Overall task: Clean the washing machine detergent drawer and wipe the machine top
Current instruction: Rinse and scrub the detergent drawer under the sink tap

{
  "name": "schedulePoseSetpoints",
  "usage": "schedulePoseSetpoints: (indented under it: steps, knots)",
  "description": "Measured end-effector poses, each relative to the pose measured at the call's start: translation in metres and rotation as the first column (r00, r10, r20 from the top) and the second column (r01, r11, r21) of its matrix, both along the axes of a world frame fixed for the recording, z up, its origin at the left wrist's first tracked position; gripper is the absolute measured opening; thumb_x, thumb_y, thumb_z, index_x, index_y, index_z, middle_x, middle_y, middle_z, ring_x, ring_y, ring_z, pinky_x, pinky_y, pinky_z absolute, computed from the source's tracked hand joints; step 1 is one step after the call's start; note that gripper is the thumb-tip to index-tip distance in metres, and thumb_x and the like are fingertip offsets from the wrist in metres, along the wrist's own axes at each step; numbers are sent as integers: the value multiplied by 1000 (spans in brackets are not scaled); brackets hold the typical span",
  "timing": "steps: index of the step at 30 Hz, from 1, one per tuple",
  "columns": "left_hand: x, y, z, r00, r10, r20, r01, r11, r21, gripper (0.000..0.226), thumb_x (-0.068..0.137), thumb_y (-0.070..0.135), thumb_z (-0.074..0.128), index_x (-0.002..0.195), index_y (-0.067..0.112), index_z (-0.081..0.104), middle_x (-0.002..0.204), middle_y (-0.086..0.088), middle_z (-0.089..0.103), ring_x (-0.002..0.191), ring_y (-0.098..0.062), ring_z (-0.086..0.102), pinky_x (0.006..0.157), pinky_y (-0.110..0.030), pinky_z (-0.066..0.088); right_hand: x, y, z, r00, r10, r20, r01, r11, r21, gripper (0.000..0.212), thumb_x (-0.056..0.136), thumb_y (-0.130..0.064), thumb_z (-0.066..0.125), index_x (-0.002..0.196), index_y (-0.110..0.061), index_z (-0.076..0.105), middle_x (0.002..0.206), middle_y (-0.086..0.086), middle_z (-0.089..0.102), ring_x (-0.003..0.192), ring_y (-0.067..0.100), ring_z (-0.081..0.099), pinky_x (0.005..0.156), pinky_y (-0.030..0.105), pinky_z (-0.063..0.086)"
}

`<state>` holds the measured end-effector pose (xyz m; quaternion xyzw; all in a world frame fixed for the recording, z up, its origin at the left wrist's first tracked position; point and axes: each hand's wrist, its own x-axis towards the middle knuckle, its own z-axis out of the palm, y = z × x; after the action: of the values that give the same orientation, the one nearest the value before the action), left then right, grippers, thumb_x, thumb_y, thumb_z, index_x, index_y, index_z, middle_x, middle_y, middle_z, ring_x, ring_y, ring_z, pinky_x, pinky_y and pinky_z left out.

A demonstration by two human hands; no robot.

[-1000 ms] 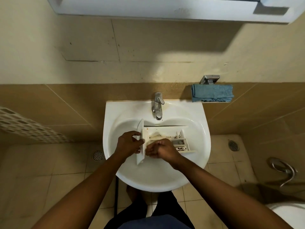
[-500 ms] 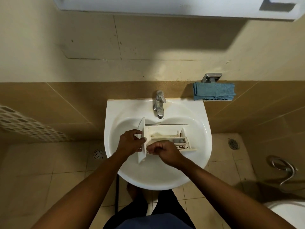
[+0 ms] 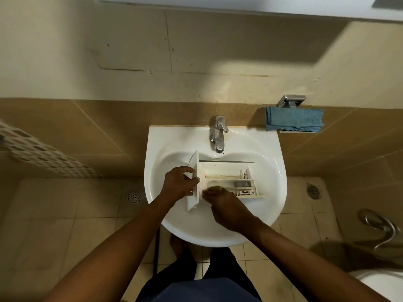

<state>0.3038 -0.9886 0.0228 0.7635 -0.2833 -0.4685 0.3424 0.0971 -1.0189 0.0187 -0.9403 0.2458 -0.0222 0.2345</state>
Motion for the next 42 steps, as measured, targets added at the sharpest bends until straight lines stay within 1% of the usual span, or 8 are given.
schedulePoseSetpoints:
  steps: [4, 9, 15, 22, 26, 31, 38, 42]
  knots:
    - [0, 0, 2, 1000, -6, 17, 6, 1000, -6, 38, 83, 21, 84, 119, 16, 71, 75, -8, 76, 64, -20, 75, 65, -36, 65, 25, -26, -9, 996, -40, -75, 28, 989, -145, 65, 79, 3, 63, 143, -4, 56, 146, 13, 57, 142, 42, 43, 115, 54, 41]
    - [1, -1, 0, 1000, -13, 14, 13, 1000, 0, 40, 83, 19, 83, 121, 15, 70, 78, -8, 76, 65, -19, 75, 59, -31, 63, -4, 16, -1, 996, -73, -58, 65, 990, -125, 65, 86, -10, 55, 151, -14, 49, 158, 4, 45, 154, 33, 25, 123, 53, 27]
    - [0, -2, 0, 1000, -7, 12, 7, 1000, 7, 40, 81, 22, 85, 118, 17, 71, 81, -9, 75, 66, -19, 75, 54, -27, 60, 21, -4, -7, 970, -108, -219, 68, 981, -182, 69, 89, -20, 52, 157, -14, 38, 165, 2, 32, 157, 34, 6, 123, 62, 18]
    - [1, -1, -2, 999, -19, 36, 19, 1000, 13, 40, 83, 21, 83, 120, 18, 71, 79, -6, 75, 63, -19, 75, 64, -35, 65, 1, 22, -8, 955, -203, -215, 167, 971, -173, 68, 90, -29, 33, 155, -12, 42, 164, 4, 34, 158, 31, 7, 124, 61, 15]
    - [1, -2, -1, 1000, -21, 20, 20, 1000, 14, 41, 82, 20, 83, 121, 17, 70, 81, -7, 76, 65, -18, 75, 58, -31, 63, 15, 23, -18, 956, -180, -230, 143, 975, -170, 74, 90, -32, 28, 162, -13, 24, 170, 5, 15, 158, 29, -4, 125, 60, 10]
    - [1, -2, 1, 1000, -17, 12, 17, 1000, 4, 42, 81, 21, 84, 121, 16, 70, 81, -9, 75, 65, -19, 75, 56, -29, 61, 26, 18, -21, 932, -239, -273, 204, 967, -152, 76, 92, -32, 33, 164, -16, 14, 172, 2, 6, 158, 28, -9, 124, 61, 7]
    - [2, -2, 1, 1000, -14, -8, 14, 1000, 13, 42, 81, 19, 83, 121, 16, 70, 83, -9, 76, 66, -19, 75, 56, -29, 62, -3, 39, -15, 959, -168, -227, 130, 976, -172, 68, 96, -33, 33, 161, -16, 26, 170, 0, 18, 159, 27, -1, 124, 61, 10]
    - [2, -2, 1, 1000, -15, -5, 15, 1000, 14, 41, 82, 18, 84, 121, 15, 70, 83, -9, 76, 65, -19, 75, 55, -28, 61, 10, 38, -14, 943, -234, -235, 206, 969, -136, 69, 97, -36, 31, 162, -14, 23, 171, 2, 14, 159, 26, -4, 124, 60, 10]
